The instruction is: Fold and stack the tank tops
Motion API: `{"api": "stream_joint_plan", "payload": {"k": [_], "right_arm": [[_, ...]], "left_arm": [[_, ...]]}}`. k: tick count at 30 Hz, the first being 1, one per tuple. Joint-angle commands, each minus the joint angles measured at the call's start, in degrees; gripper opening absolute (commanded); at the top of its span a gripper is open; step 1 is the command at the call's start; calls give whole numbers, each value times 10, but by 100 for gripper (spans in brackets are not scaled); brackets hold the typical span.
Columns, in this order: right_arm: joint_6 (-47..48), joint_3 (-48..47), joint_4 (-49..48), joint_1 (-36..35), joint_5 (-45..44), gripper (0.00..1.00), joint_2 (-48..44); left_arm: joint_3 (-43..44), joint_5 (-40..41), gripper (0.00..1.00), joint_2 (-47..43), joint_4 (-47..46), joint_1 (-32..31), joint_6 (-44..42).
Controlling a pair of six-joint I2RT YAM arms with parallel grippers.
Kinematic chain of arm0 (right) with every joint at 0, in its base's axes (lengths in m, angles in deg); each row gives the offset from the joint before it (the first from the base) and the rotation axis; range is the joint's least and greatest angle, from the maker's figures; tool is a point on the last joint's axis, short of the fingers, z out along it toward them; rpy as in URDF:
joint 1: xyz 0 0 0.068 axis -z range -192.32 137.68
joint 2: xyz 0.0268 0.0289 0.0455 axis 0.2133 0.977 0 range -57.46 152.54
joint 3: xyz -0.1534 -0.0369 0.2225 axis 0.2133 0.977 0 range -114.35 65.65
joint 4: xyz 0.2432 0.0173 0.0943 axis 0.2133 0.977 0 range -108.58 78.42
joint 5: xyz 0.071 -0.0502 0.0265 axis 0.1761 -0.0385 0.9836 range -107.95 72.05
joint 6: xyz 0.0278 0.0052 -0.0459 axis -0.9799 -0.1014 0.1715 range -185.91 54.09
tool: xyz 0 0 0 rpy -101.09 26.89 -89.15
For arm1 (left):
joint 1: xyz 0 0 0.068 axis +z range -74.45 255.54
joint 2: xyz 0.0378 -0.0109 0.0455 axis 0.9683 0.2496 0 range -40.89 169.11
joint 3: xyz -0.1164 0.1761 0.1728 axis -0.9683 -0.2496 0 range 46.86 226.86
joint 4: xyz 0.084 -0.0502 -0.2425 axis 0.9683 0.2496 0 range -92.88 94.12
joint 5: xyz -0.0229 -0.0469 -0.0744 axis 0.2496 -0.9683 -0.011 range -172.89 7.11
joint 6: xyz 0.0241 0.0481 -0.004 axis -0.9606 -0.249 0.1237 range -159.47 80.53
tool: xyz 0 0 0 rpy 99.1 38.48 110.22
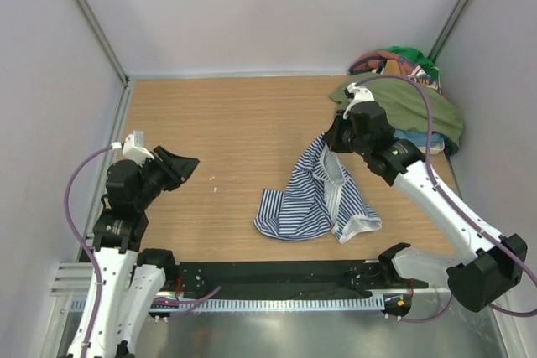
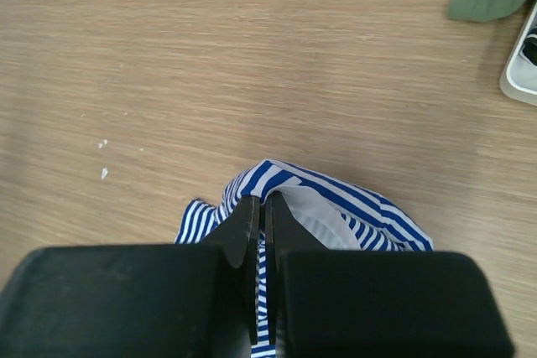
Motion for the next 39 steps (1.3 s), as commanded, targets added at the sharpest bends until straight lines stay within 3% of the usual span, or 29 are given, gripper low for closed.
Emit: {"api": "stream_joint_plan", "payload": {"k": [1,5,11,12,14,15,18,21,26,30,39], "right_arm": [[-2,-7,-33,3,-57,1,28],[-7,7,-54,14,-79,1,61],[-21,52,-113,36,-82,1,83],[-23,56,-122,43,-80,1,85],[-23,64,-123,50,-75,1,88],[-23,66,-122,57,-73,1,89],[-23,71,-122,66,-63,1,87],[-19,76,-118,74,-57,1,81],[-17,84,-115,86,-40,1,68],[-16,94,-113,88,-37,1,64],[-18,103,-116,91,-30,1,56]], "left_arm": [[-25,-33,39,-24,-47,-47,-13],[-36,10,40,-10,-60,-121,-17],[-12,190,40,91,-85,-345,-28],[2,250,41,123,-86,-421,-30],[20,316,41,163,-90,-499,-37],[42,377,43,211,-90,-573,-39],[103,436,47,294,-86,-693,-53],[188,463,48,423,-62,-753,-71],[318,444,46,600,-28,-778,-99],[380,432,47,684,-17,-777,-106],[465,378,43,796,14,-745,-105]]}}
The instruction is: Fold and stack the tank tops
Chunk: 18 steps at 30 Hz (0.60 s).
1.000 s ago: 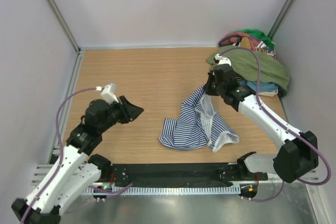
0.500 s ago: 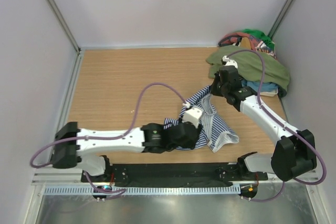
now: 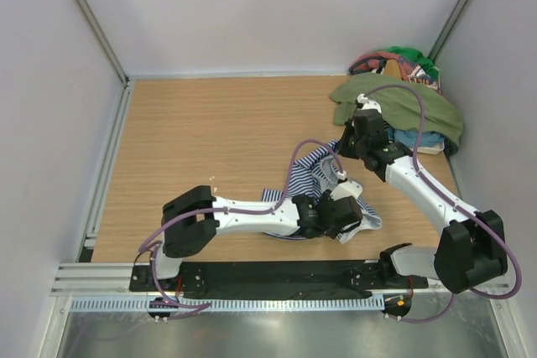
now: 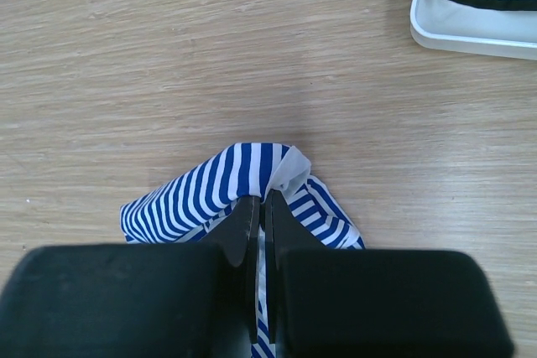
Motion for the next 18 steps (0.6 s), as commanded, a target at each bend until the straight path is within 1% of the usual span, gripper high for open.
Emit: {"api": "stream_joint_plan", "payload": {"k": [1,7,11,18], "right_arm": [[-2,0,-20,4,3,1,-21],[-4,1,-21,5,5,2,-21],[-4,2,-21,6,4,2,-20],[-7,4,-20,11,8,4,-22]], "left_arm": [[34,-18,42,13,12,15,-8],[38,-41,38,31,21,23,6],[40,-75,40,49,13,23,7],[42,-87,43,62,19,23,21]]}}
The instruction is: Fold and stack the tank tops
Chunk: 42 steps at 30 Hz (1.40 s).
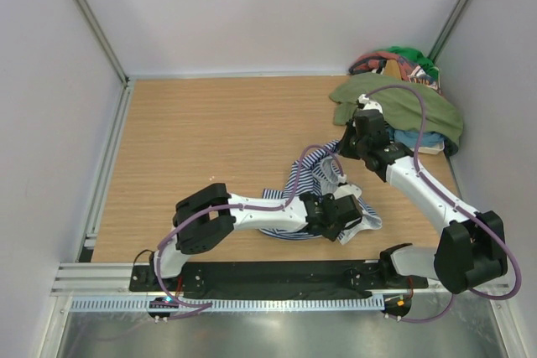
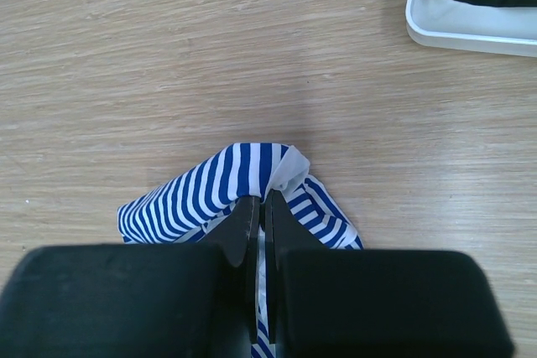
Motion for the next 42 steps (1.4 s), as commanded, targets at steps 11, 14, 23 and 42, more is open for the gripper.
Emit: {"api": "stream_joint_plan", "payload": {"k": [11,14,23,42], "right_arm": [[-9,4,-20,9,9,5,-22],[-10,4,-21,10,11,4,-24],[-10,5,-19,12,15,5,-27],[-17,13,-14,13,23,5,-54]], "left_arm": [[-20,15,11,-10,32,0,49],[-30,12,12,-10,29,0,54],[-50,16,45,-31,19,1,63],[-38,102,0,-19,99,8,128]]}}
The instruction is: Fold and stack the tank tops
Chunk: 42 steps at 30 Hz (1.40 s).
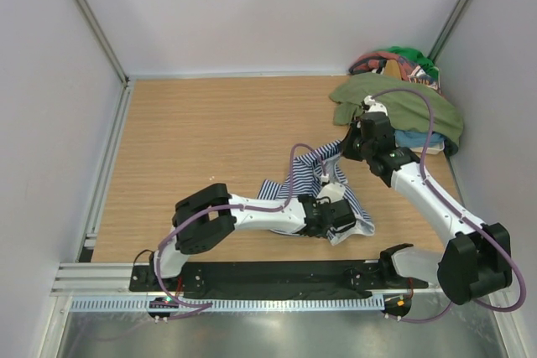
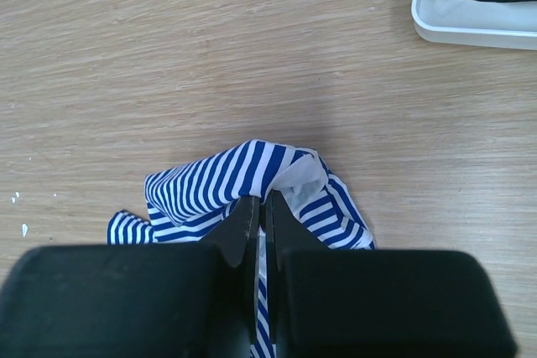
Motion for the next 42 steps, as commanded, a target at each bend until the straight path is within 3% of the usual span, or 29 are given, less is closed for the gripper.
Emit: {"api": "stream_joint_plan", "payload": {"k": [1,4,7,10,14,19,22,27,33,42], "right_arm": [[-3,-5,-14,3,2,5,-14],[2,-16,-6,4,1,5,-5],[6,-32,0,5,2,4,2],[6,-53,7,10,1,2,12],[-1,-103,5,18,18,1,38],[-1,-200,14,23,80,1,93],[2,-240,17,24,104,1,100],[22,-320,47,24,153,1,74],[29,-263,40,24,246,1,-53],[31,-226,106,23,335,1,-185]], "left_arm": [[-28,27,0,-57,36,5,4],[-55,1,0,-150,14,15,-28],[-108,-44,0,-238,-23,67,-57],[-150,-102,0,-349,-7,173,-70],[-129,-115,0,-470,51,319,-104],[-85,-176,0,-531,100,499,-136],[-47,-191,0,-550,118,569,-157],[10,-193,0,-585,128,598,-194],[-24,-159,0,-716,100,598,-212],[-57,-199,0,-860,90,598,-201]]}}
